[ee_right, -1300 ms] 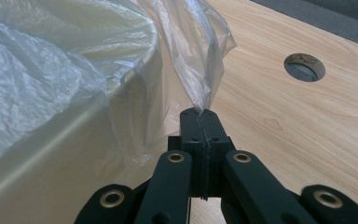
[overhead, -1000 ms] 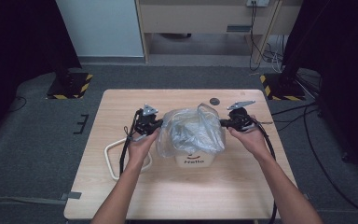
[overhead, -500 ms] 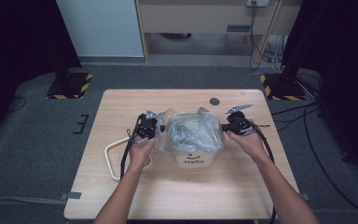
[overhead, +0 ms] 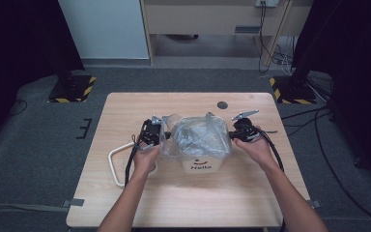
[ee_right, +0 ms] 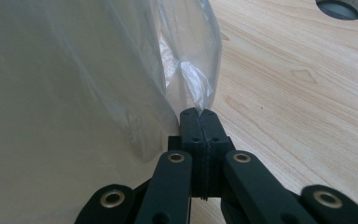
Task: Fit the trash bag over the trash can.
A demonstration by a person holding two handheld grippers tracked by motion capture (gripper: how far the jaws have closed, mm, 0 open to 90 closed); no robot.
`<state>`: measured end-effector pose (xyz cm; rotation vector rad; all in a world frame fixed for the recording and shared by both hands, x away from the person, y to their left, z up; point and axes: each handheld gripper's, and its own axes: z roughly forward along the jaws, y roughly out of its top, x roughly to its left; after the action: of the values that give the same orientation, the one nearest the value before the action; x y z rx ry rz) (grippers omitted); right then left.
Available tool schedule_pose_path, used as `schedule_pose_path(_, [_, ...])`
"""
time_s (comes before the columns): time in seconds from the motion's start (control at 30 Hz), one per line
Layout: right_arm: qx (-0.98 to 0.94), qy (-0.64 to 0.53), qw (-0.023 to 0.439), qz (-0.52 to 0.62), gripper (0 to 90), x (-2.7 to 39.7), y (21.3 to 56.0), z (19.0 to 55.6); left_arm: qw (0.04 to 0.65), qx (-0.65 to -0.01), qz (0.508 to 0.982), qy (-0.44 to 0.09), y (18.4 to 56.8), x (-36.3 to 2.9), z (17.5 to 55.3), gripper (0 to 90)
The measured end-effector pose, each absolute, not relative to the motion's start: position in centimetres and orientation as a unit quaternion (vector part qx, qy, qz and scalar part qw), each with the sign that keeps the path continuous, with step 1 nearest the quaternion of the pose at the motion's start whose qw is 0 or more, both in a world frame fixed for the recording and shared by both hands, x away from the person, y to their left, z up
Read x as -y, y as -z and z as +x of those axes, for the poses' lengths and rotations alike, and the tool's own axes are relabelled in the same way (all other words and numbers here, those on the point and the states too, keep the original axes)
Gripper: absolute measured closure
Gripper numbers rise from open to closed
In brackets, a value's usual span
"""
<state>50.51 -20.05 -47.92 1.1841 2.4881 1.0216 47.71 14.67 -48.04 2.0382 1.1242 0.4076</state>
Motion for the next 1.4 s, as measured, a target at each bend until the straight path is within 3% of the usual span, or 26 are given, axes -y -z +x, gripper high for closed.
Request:
schedule_pose_path(0.83, [-0.839, -0.346, 0.092, 0.409, 90.0, 20.4, 48.0, 50.3, 0.361, -0.446, 0.805, -0.15, 49.3, -14.8, 48.1, 90.0])
schedule_pose_path(1.3, [-0.842, -0.333, 0.109, 0.41, 90.0, 20.3, 48.1, 49.9, 0.364, -0.442, 0.804, -0.162, 49.7, -14.8, 47.8, 89.8])
schedule_pose_path(1.33, [-0.839, -0.335, 0.114, 0.413, 89.4, 20.5, 48.0, 49.9, 0.365, -0.441, 0.803, -0.167, 49.6, -14.9, 47.8, 87.1])
schedule_pose_path(1.4, [-0.832, -0.338, 0.125, 0.421, 79.4, 20.8, 47.8, 49.9, 0.366, -0.44, 0.801, -0.178, 49.4, -15.0, 47.6, 82.5])
